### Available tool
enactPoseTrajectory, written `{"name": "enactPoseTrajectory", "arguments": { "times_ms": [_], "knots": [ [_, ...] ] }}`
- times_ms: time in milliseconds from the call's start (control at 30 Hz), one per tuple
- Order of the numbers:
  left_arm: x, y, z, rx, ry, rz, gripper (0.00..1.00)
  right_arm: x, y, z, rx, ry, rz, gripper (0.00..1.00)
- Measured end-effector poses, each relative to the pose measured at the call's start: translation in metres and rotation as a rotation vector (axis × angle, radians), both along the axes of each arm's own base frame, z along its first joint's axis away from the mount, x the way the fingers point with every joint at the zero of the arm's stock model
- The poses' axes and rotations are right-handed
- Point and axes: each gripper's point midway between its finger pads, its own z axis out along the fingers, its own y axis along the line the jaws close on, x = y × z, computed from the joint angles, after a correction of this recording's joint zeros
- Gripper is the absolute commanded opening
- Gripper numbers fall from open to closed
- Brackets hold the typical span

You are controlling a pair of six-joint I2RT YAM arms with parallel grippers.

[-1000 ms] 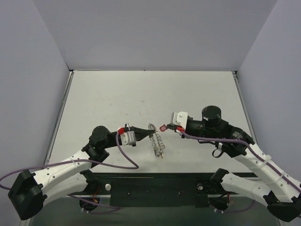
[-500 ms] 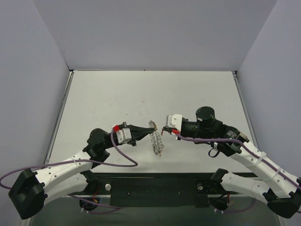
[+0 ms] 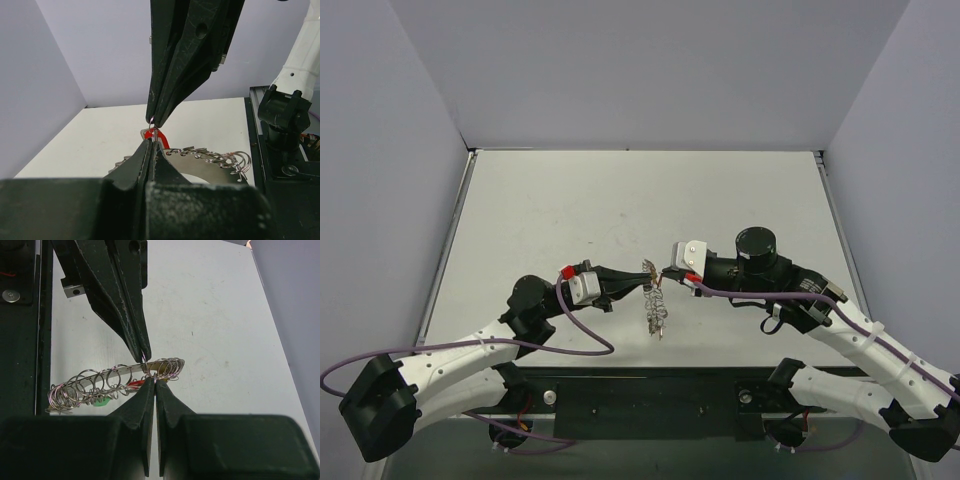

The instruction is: Put the keys on the keyring

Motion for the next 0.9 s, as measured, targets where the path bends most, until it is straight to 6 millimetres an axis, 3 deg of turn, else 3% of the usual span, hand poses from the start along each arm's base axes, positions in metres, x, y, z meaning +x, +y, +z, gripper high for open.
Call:
{"name": "enactPoseTrajectory", "arguments": {
  "times_ms": [900],
  "knots": [
    [0.0039,0.0011,-0.0004,-0.002,0.001,0.023,0.0,-0.0031,0.0018,-0.001,0.013,0.032,0.004,0.0]
  ]
}}
